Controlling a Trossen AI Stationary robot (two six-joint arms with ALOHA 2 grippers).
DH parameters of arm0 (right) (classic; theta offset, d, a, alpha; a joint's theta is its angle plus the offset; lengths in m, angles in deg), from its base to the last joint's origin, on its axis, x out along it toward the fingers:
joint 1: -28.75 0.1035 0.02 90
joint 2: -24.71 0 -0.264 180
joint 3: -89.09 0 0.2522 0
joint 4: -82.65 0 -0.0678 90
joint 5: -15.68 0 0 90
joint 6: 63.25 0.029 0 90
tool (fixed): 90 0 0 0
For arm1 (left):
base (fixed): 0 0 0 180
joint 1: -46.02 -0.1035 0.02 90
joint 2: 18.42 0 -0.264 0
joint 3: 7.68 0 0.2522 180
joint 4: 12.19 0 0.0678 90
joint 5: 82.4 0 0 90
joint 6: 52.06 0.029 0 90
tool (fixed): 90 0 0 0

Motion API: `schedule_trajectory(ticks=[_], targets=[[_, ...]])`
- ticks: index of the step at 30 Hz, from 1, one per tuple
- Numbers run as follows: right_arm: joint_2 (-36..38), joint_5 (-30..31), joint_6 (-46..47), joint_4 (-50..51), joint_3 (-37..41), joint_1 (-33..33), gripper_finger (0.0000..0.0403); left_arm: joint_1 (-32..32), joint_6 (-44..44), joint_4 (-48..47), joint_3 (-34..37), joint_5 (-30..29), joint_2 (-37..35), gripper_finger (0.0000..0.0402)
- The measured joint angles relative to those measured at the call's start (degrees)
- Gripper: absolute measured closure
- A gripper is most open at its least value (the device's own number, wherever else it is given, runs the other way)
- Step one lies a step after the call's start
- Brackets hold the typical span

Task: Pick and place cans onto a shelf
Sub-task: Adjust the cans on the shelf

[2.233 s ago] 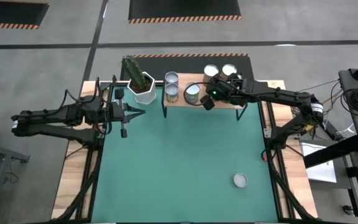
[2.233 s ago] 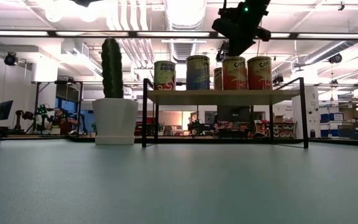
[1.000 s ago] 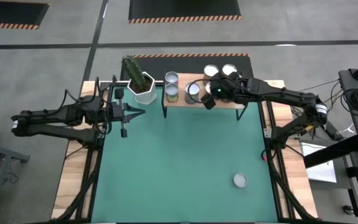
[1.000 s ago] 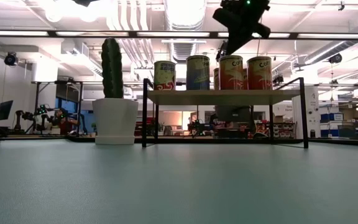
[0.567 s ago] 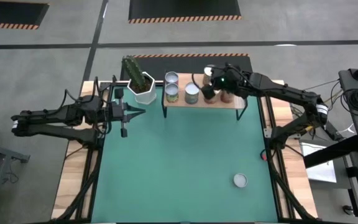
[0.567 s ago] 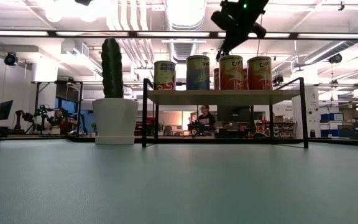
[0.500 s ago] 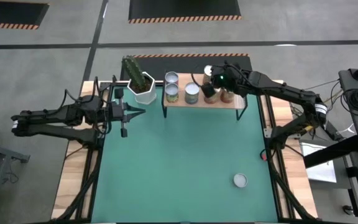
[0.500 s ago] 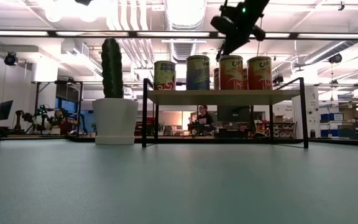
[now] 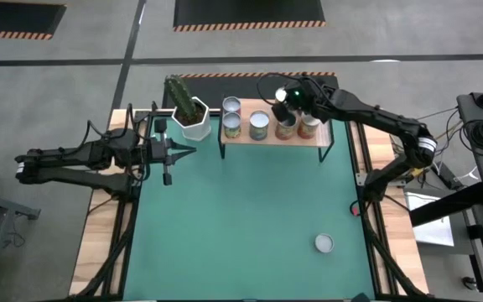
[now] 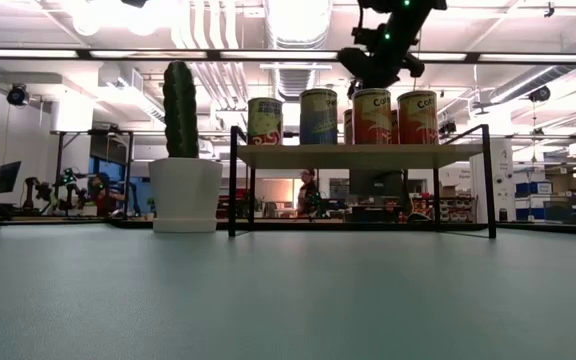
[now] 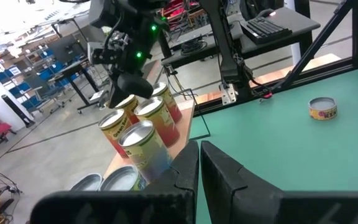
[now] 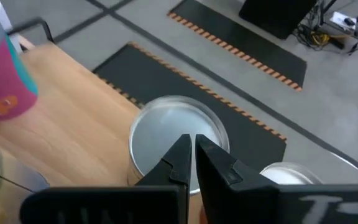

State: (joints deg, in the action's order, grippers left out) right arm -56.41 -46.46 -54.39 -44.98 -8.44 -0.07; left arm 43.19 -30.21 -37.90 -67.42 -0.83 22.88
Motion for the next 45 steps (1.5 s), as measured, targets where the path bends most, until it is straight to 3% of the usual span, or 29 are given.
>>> schedule_trajectory(ticks=[15, 24, 45], targets=[[-0.3, -2.35, -0.82, -0.69, -0.11, -1.06, 0.039, 0.01, 0.15, 0.27, 0.0, 0.0, -0.02, 0.0402], [1.66, -2.74, 5.47, 8.04, -1.58, -6.18, 0.039, 0.01, 0.15, -0.08, 0.0, 0.0, 0.0, 0.0402], [1.51, -5.61, 7.25, 9.68, 0.7, -6.05, 0.039, 0.0, -0.29, -0.1, 0.0, -0.01, -0.01, 0.0402]])
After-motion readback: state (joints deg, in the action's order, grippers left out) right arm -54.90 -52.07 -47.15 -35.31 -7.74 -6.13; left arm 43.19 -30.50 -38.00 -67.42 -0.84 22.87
